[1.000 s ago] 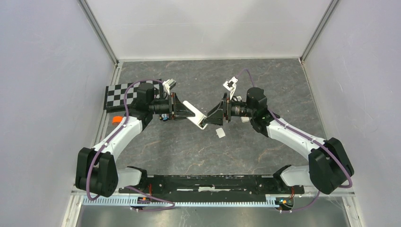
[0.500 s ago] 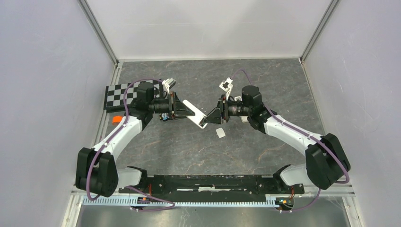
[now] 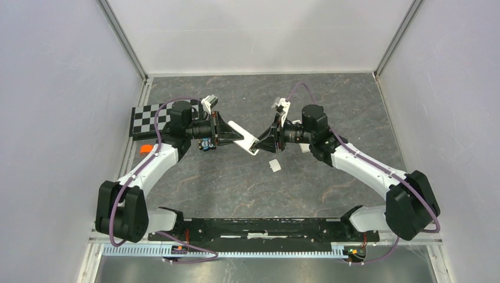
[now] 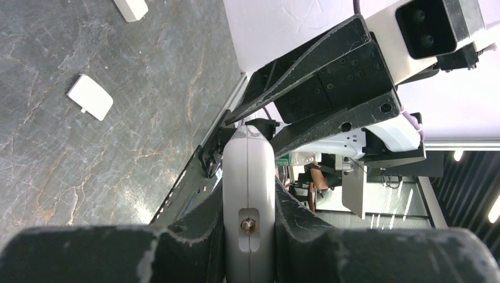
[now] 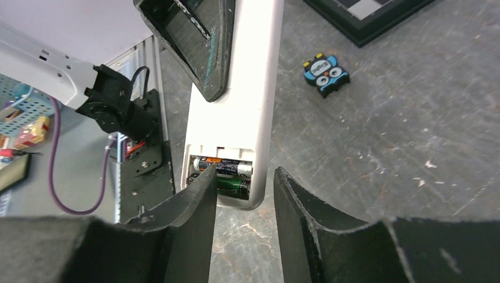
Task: Load the batteries into the remote control
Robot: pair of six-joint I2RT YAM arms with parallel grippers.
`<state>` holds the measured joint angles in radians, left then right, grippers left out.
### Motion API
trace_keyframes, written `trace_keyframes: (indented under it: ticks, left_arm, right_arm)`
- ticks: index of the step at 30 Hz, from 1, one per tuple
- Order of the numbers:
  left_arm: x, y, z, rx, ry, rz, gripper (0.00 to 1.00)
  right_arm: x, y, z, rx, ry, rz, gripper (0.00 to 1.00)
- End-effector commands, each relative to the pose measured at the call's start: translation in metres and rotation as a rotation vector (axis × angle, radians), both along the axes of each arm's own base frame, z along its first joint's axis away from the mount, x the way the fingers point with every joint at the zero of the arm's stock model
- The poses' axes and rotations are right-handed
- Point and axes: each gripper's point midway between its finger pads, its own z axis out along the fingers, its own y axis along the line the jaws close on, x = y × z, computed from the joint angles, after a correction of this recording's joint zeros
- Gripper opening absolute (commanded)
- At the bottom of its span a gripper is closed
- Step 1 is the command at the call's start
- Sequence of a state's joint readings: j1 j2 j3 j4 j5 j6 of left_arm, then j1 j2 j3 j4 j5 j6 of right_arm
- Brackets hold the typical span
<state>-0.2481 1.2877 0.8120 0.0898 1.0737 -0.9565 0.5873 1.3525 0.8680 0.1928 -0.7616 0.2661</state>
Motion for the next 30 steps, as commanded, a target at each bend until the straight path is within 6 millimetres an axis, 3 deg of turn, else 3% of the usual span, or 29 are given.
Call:
trace_keyframes:
  ticks: [1, 3, 5, 11, 14, 18, 20, 21, 22, 24, 30]
  left_arm:
    - [-0.011, -0.003, 0.054, -0.115, -0.110, -0.083, 0.02]
    - [-0.010, -0.003, 0.050, -0.105, -0.119, -0.076, 0.02]
    - [-0.008, -0.002, 0.045, -0.087, -0.137, -0.066, 0.02]
    - [0.008, 0.010, 0.000, 0.103, -0.152, 0.043, 0.02]
    - [0.017, 0.019, -0.014, 0.179, -0.192, 0.121, 0.02]
    - [0.025, 0.032, -0.023, 0.245, -0.255, 0.230, 0.02]
    - [0.028, 0.038, -0.025, 0.258, -0.272, 0.298, 0.02]
    - [0.027, 0.041, -0.027, 0.251, -0.273, 0.331, 0.02]
    - [0.030, 0.044, -0.029, 0.247, -0.283, 0.372, 0.02]
    - [0.030, 0.051, -0.036, 0.252, -0.278, 0.437, 0.02]
    - [0.028, 0.060, -0.063, 0.235, -0.174, 0.543, 0.02]
  right_arm:
    - [0.005, -0.015, -0.037, -0.132, -0.029, -0.061, 0.44]
    - [0.006, -0.012, -0.026, -0.095, -0.013, -0.073, 0.47]
    - [0.007, -0.009, -0.012, -0.050, 0.005, -0.087, 0.57]
    - [0.009, -0.012, 0.041, 0.095, -0.014, -0.157, 0.83]
    - [0.019, -0.022, 0.045, 0.082, -0.023, -0.246, 0.85]
    - [0.045, -0.049, 0.014, -0.078, 0.007, -0.455, 0.81]
    - [0.057, -0.070, -0.019, -0.234, 0.060, -0.572, 0.72]
    - [0.060, -0.080, -0.035, -0.305, 0.083, -0.611, 0.63]
    - [0.060, -0.084, -0.052, -0.360, 0.108, -0.620, 0.52]
    - [0.055, -0.089, -0.082, -0.449, 0.169, -0.612, 0.46]
    - [0.036, -0.102, -0.147, -0.607, 0.338, -0.622, 0.46]
